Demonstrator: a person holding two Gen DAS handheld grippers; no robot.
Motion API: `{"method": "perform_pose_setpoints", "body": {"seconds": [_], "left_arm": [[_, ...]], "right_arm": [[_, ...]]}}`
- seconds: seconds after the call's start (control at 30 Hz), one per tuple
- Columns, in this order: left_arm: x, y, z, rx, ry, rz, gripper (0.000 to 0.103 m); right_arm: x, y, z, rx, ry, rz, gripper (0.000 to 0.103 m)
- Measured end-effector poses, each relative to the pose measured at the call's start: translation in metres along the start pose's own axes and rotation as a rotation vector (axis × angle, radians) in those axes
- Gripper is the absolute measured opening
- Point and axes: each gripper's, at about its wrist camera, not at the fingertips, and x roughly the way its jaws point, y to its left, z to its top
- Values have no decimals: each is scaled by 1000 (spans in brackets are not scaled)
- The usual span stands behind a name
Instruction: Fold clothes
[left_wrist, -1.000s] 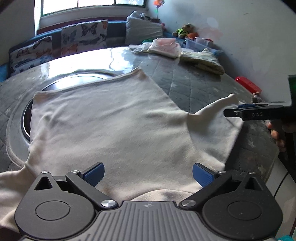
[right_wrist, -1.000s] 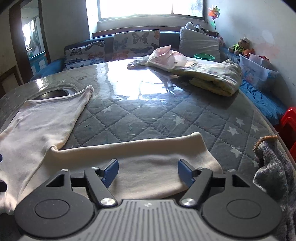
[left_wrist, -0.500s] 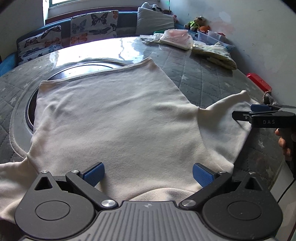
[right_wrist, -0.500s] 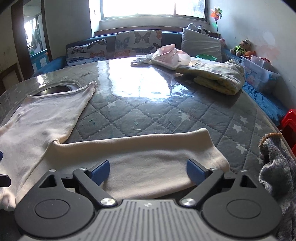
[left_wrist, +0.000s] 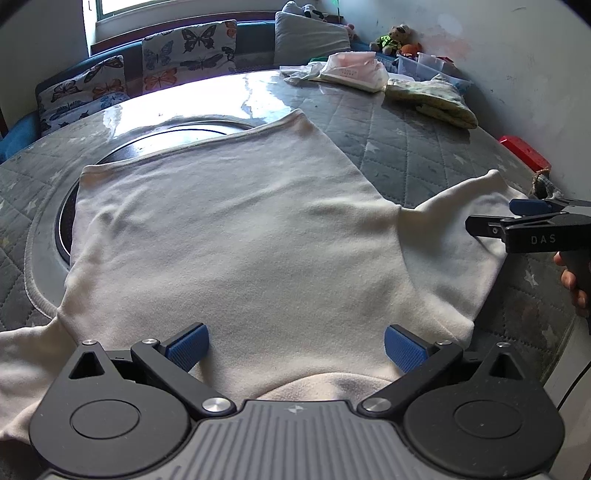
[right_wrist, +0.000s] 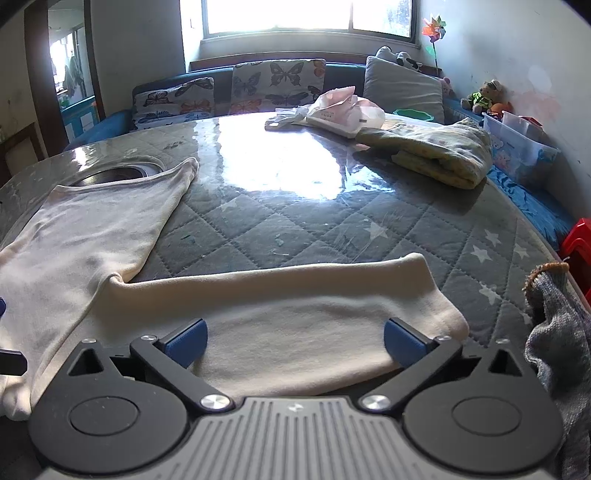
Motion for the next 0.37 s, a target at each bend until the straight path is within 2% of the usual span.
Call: {"method": "perform_pose_setpoints", "body": {"seconds": [0.37], "left_arm": [[-1,3,0,-30,-5,-6,103]], "right_arm": [[0,0,-1,0,-3,-2,103]]}}
